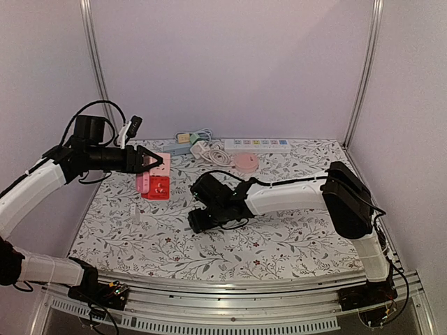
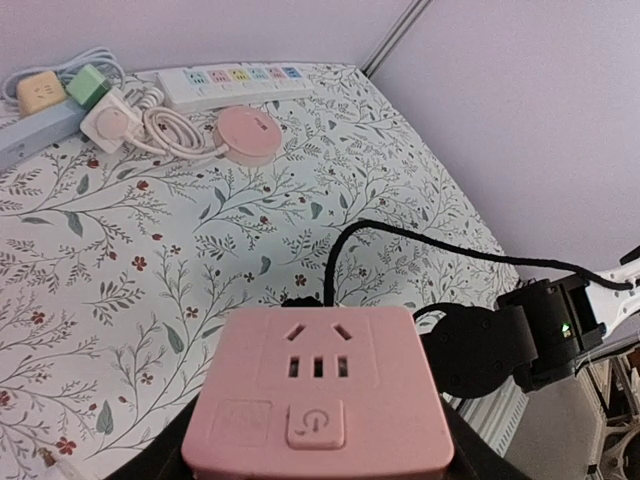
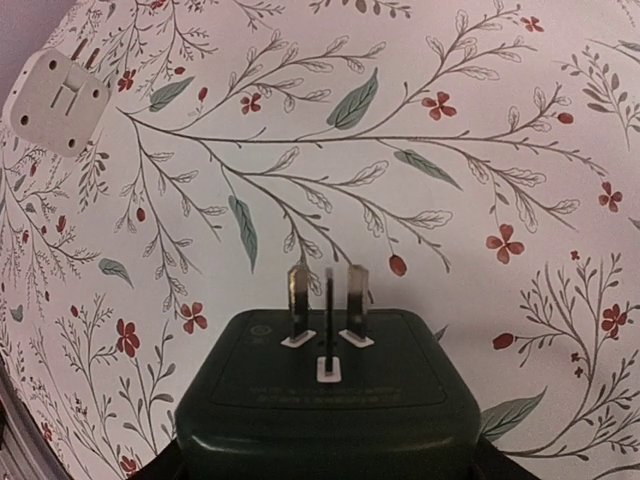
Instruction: Pull the plug off the socket
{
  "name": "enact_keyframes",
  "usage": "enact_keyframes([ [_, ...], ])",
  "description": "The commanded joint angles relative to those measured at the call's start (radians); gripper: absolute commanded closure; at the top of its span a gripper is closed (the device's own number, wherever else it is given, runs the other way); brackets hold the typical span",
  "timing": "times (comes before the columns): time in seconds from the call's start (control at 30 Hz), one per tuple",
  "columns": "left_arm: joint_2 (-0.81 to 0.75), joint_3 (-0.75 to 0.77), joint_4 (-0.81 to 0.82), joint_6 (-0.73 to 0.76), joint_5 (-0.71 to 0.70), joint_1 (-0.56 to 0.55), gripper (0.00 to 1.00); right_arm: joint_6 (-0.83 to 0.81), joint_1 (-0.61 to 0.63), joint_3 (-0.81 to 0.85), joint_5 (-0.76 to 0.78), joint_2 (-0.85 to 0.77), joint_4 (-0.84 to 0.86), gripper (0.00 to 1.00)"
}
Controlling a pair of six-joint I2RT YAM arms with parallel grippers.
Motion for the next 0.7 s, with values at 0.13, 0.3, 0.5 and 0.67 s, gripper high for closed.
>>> enact_keyframes([
  [0.13,0.014,-0.01,0.07,-0.023,0.05,-0.012,0.93,0.018,0.015,0.023,0.019,0.034,0.044,0.14],
  [0.3,0.0,-0.012,0.071,-0.019,0.042,-0.026,0.93,0.009,0.013,-0.01,0.08,-0.015,0.061,0.08],
  [0.5,-0.04,-0.012,0.071,-0.013,-0.008,-0.038,0.93,-0.012,0.014,-0.127,0.131,-0.193,0.073,0.04],
  [0.67,-0.086,-0.038,0.092,-0.075,-0.119,-0.089,0.93,-0.024,0.013,-0.254,0.145,-0.354,0.072,0.03],
])
